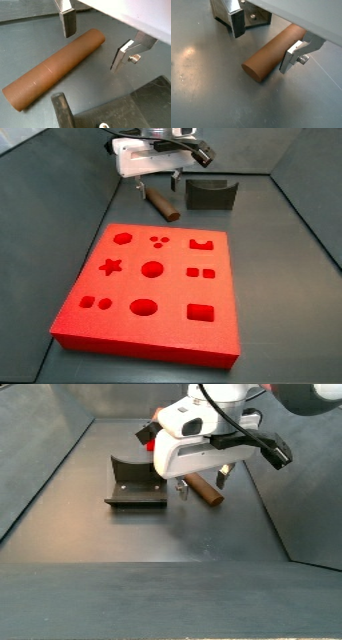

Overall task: Pick up the oval object. Move up. Place the oval object on the fixture. Regrasp the oval object. Move to above the board. Insert the oval object.
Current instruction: Pick up the oval object.

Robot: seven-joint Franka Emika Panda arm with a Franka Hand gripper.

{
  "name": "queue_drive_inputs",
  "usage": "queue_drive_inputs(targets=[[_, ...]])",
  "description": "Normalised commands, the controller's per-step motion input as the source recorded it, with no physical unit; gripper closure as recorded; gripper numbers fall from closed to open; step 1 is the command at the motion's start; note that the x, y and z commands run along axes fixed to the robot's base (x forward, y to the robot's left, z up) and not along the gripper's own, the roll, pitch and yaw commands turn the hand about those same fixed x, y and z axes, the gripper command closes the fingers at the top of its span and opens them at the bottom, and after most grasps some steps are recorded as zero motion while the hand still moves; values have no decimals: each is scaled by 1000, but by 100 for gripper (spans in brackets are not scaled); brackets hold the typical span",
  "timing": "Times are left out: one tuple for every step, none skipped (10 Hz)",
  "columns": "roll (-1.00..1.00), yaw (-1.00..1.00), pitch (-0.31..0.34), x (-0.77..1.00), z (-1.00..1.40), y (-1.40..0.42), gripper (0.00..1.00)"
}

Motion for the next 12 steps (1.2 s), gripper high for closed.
queue_drive_inputs(targets=[[0,-14,-41,-180,-211,0,0],[0,-11,-21,-134,-191,0,0],[-43,0,-13,0,0,0,0],[-47,0,0,0,0,3,0],[-6,0,0,0,0,0,0],[0,0,0,0,-17,14,0],[0,0,0,0,0,0,100],[0,0,0,0,0,0,100],[0,0,0,0,0,0,100],[0,0,0,0,0,0,100],[0,0,0,0,0,0,100],[0,0,0,0,0,0,100]])
